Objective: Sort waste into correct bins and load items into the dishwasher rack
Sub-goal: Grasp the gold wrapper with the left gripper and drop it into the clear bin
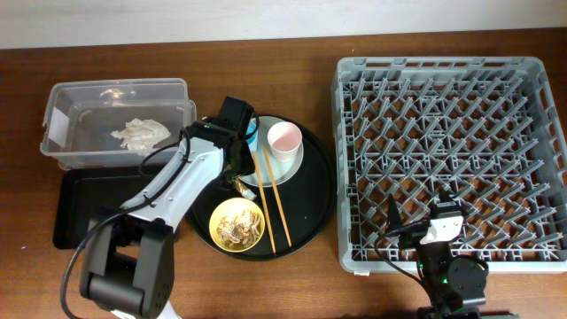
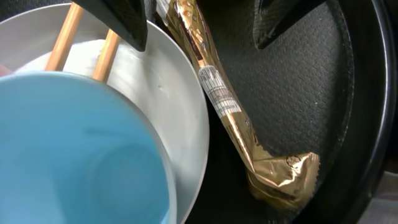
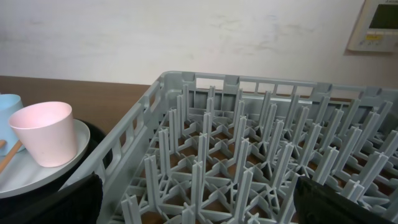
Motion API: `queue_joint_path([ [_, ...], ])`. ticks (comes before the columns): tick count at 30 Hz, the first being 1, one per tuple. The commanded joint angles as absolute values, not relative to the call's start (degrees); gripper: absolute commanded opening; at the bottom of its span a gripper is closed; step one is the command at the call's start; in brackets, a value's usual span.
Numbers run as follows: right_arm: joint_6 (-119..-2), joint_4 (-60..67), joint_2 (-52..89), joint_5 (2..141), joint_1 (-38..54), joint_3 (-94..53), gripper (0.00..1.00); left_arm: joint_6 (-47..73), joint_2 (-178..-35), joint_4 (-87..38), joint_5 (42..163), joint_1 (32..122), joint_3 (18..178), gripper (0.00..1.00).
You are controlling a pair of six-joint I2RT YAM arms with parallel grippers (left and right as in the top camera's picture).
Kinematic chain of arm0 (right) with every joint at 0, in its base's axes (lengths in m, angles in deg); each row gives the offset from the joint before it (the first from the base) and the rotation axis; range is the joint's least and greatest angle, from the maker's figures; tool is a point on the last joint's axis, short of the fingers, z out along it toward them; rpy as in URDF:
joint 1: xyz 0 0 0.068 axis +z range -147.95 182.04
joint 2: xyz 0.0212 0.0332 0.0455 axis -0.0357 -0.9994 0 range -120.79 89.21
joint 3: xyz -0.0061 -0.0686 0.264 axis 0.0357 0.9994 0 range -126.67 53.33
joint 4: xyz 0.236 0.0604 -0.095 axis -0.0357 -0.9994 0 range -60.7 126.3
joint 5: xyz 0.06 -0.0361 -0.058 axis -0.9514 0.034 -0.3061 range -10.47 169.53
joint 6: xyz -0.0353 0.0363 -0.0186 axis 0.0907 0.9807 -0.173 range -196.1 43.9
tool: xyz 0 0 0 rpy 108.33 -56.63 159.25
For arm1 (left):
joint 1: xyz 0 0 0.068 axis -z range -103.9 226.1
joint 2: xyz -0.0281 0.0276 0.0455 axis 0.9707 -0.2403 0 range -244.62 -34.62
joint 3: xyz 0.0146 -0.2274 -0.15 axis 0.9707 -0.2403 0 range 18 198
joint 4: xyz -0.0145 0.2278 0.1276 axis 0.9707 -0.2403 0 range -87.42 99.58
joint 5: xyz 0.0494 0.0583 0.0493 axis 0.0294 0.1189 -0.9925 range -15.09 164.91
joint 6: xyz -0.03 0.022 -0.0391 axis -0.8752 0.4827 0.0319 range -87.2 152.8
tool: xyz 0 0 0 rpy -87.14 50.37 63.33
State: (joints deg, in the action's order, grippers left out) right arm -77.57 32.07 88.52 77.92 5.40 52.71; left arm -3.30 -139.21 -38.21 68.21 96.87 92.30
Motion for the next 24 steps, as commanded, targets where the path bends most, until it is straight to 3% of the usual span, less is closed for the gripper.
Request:
queue_joint_path([
  [1, -77.16, 31.85, 88.85, 77.60, 4.96, 53.02, 0.98, -4.72, -139.74, -37.55, 66.93, 96.94, 90.88, 0.50],
  [8, -77.16, 31.85, 88.85, 77.60, 4.96, 53.02, 0.98, -5.37, -139.74, -28.48, 67.14, 96.94, 82.20, 0.45],
  [13, -77.16, 31.85, 88.85, 77.60, 4.96, 53.02, 0.98, -5.35, -139.72, -27.72, 67.14, 96.94, 81.68, 0.24],
  [17, -77.16, 31.85, 88.85, 77.60, 4.96, 53.02, 0.99, -5.33, -139.47, -29.73, 67.03, 96.94, 84.48, 0.22],
  [19, -77.16, 31.85, 88.85, 77.60, 4.96, 53.02, 0.98, -5.33, -139.37, -30.16, 67.01, 96.94, 84.91, 0.09],
  [22, -77.16, 31.85, 88.85, 77.60, 4.96, 53.02, 0.98, -5.33, -139.37, -30.14, 66.95, 96.94, 84.91, 0.02],
  [24, -77.16, 31.85, 88.85, 77.60, 4.96, 53.02, 0.98, -5.33, -139.08, -30.14, 66.95, 96.94, 84.91, 0.02],
])
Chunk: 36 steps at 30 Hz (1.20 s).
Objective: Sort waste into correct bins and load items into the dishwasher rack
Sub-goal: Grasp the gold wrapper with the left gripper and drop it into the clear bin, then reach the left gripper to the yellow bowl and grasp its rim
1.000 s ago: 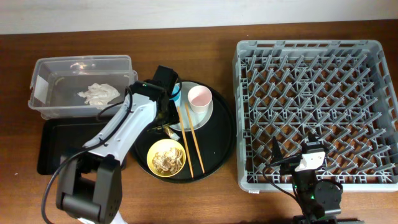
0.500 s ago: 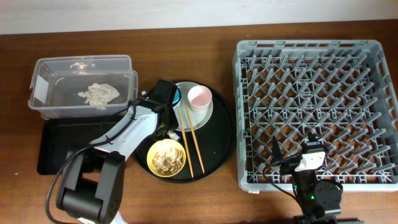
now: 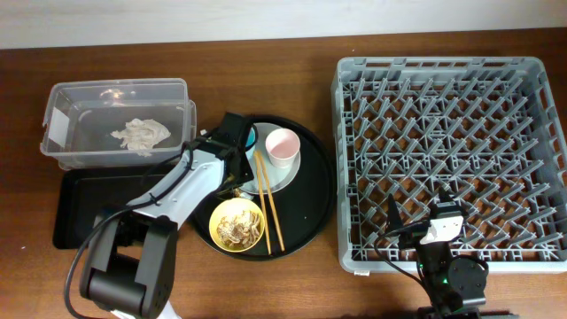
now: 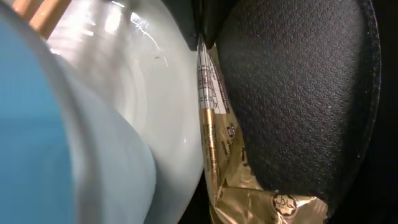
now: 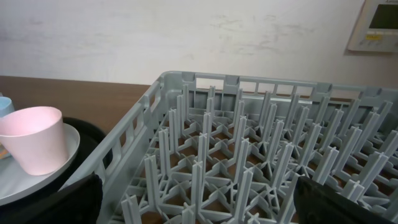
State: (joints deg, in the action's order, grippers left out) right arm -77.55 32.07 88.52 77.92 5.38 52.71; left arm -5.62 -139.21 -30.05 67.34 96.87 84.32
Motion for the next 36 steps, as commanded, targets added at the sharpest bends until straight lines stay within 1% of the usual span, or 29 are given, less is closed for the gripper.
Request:
queue_joint_path([
  [1, -77.16, 31.85, 88.85, 77.60, 4.96, 53.02, 0.98, -5.33, -137.62, -30.16, 66.93, 96.94, 84.94, 0.02],
  [5, -77.16, 31.85, 88.85, 77.60, 4.96, 53.02, 0.98, -4.96, -130.56, -31.87, 65.99, 96.94, 84.91, 0.02],
  [8, -77.16, 31.85, 88.85, 77.60, 4.96, 53.02, 0.98, -4.68, -129.84, -32.18, 65.40, 96.94, 84.91, 0.02],
  [10, -77.16, 31.85, 88.85, 77.60, 4.96, 53.02, 0.99, -4.68, -128.85, -32.74, 65.13, 95.52, 85.72, 0.01],
  [12, -77.16, 31.85, 88.85, 77.60, 4.96, 53.02, 0.98, -2.58, -124.28, -35.58, 65.20, 89.14, 91.25, 0.01],
  [15, -77.16, 31.85, 88.85, 77.60, 4.96, 53.02, 0.98, -2.10, -120.02, -32.63, 64.98, 79.28, 94.36, 0.01],
  [17, -77.16, 31.85, 88.85, 77.60, 4.96, 53.02, 0.98, -2.10, -123.02, -25.86, 64.96, 72.26, 94.16, 0.01],
  [19, -77.16, 31.87, 88.85, 77.60, 4.96, 53.02, 0.98, -2.10, -127.23, -22.03, 64.91, 70.40, 94.16, 0.02],
  [20, -77.16, 31.85, 88.85, 77.60, 4.96, 53.02, 0.98, -2.10, -130.36, -18.84, 64.96, 69.57, 94.16, 0.06],
  [21, -77.16, 31.85, 88.85, 77.60, 4.96, 53.02, 0.98, -2.10, -133.14, -16.31, 64.96, 69.09, 94.16, 0.16],
  [23, -77.16, 31.85, 88.85, 77.60, 4.96, 53.02, 0.98, -1.59, -136.02, -13.33, 64.35, 68.68, 94.16, 0.63],
  [24, -77.16, 31.85, 88.85, 77.60, 4.96, 53.02, 0.98, 3.30, -136.04, -11.41, 64.54, 68.68, 94.36, 0.87],
  [25, -77.16, 31.85, 88.85, 77.60, 4.96, 53.02, 0.98, 6.67, -135.52, -12.07, 64.56, 68.70, 95.14, 0.96],
  [26, -77.16, 31.85, 88.85, 77.60, 4.96, 53.02, 0.98, 8.50, -133.46, -16.07, 64.61, 68.85, 96.54, 0.97],
  [27, -77.16, 31.85, 88.85, 77.60, 4.96, 53.02, 0.98, 8.48, -131.21, -19.61, 65.42, 69.16, 96.98, 0.96],
  [28, -77.16, 31.87, 88.85, 77.60, 4.96, 53.02, 0.98, 8.48, -126.36, -26.30, 75.45, 70.01, 96.98, 0.66],
  [29, -77.16, 31.85, 88.85, 77.60, 4.96, 53.02, 0.98, 8.48, -124.04, -30.71, 83.06, 71.06, 96.98, 0.43],
  [30, -77.16, 31.85, 88.85, 77.60, 4.96, 53.02, 0.98, 8.48, -121.66, -37.01, 88.69, 73.62, 96.98, 0.13],
  [31, -77.16, 31.85, 88.85, 77.60, 4.96, 53.02, 0.98, 9.20, -120.52, -42.47, 89.09, 77.14, 96.96, 0.00],
  [33, -77.16, 31.85, 88.85, 77.60, 4.96, 53.02, 0.98, 13.25, -120.42, -51.23, 87.12, 86.56, 96.78, 0.00],
  [35, -77.16, 31.85, 88.85, 77.60, 4.96, 53.02, 0.98, 13.18, -120.42, -58.43, 79.51, 96.33, 96.74, 0.00],
  [36, -77.16, 31.85, 88.85, 77.60, 4.96, 53.02, 0.98, 13.18, -120.42, -60.35, 77.98, 101.05, 96.74, 0.00],
])
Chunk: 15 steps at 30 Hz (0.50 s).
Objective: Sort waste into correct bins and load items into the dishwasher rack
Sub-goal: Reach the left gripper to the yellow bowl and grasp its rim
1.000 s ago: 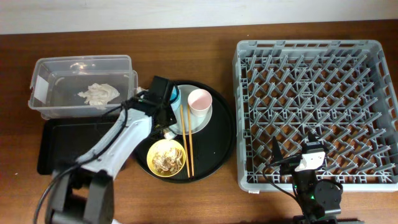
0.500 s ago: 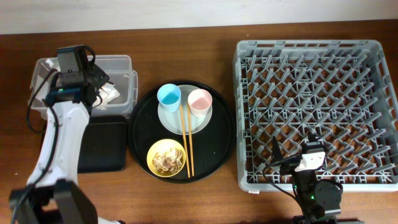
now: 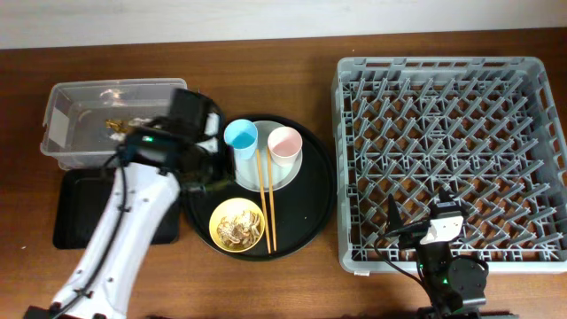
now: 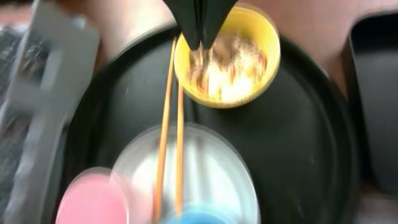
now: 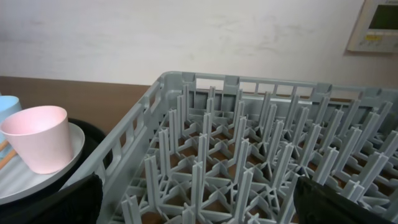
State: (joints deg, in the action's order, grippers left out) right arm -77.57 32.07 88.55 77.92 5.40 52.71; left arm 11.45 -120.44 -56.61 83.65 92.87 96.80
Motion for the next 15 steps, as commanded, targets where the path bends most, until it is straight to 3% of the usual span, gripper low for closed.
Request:
queue_joint_path([
  [1, -77.16, 31.87, 88.85, 77.60, 4.96, 53.02, 0.98, 13.20, -120.42, -60.83, 77.83, 104.02, 96.74, 0.01],
  [5, -77.16, 31.85, 88.85, 77.60, 4.96, 53.02, 0.98, 12.92, -120.42, -61.00, 76.30, 115.52, 95.91, 0.05],
  [13, -77.16, 31.85, 88.85, 77.60, 4.96, 53.02, 0.98, 9.47, -120.42, -56.33, 75.56, 116.83, 83.95, 0.09],
  [15, -77.16, 31.85, 88.85, 77.60, 4.96, 53.02, 0.98, 9.47, -120.42, -48.81, 75.54, 116.83, 78.58, 0.26],
])
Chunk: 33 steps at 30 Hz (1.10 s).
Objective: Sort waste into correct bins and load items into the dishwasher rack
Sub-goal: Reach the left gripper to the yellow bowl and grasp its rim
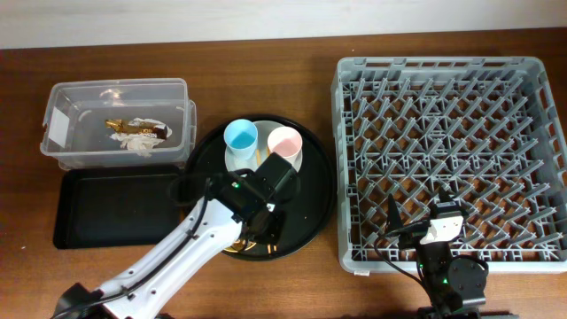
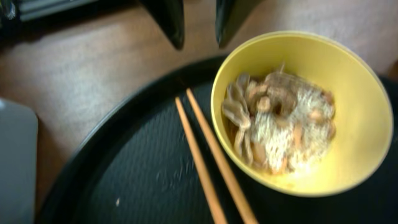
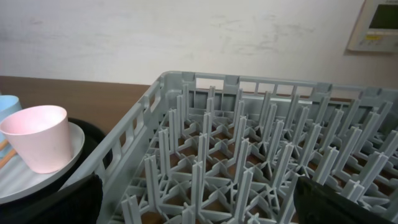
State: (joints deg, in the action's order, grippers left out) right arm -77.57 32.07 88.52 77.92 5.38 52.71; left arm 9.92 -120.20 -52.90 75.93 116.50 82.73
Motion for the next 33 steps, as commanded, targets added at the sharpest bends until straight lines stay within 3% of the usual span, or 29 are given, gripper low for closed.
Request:
queue_joint_path([
  [1, -77.16, 31.85, 88.85, 77.60, 4.96, 53.02, 0.98, 9.47, -120.42, -45.16, 75.56, 116.83, 75.84, 0.30],
  [8, -77.16, 31.85, 88.85, 77.60, 4.96, 53.02, 0.98, 9.49, -120.42, -34.47, 74.62, 116.83, 67.58, 0.28],
  [10, -77.16, 31.85, 88.85, 77.60, 4.96, 53.02, 0.98, 9.49, -120.42, -33.71, 74.42, 116.83, 66.77, 0.15],
  [16, -77.16, 31.85, 88.85, 77.60, 4.96, 53.02, 0.98, 9.49, -120.42, -32.42, 71.43, 116.83, 66.03, 0.07],
  [17, -77.16, 31.85, 88.85, 77.60, 4.96, 53.02, 0.98, 9.49, -120.42, -32.42, 71.45, 116.83, 66.03, 0.00],
  [25, -77.16, 31.85, 88.85, 77.60, 4.96, 53.02, 0.98, 9.53, -120.42, -32.83, 63.49, 116.83, 72.87, 0.00],
  [33, -77.16, 31.85, 88.85, 77.60, 4.96, 53.02, 0.98, 9.51, -122.91, -33.53, 63.52, 116.83, 71.17, 0.00],
])
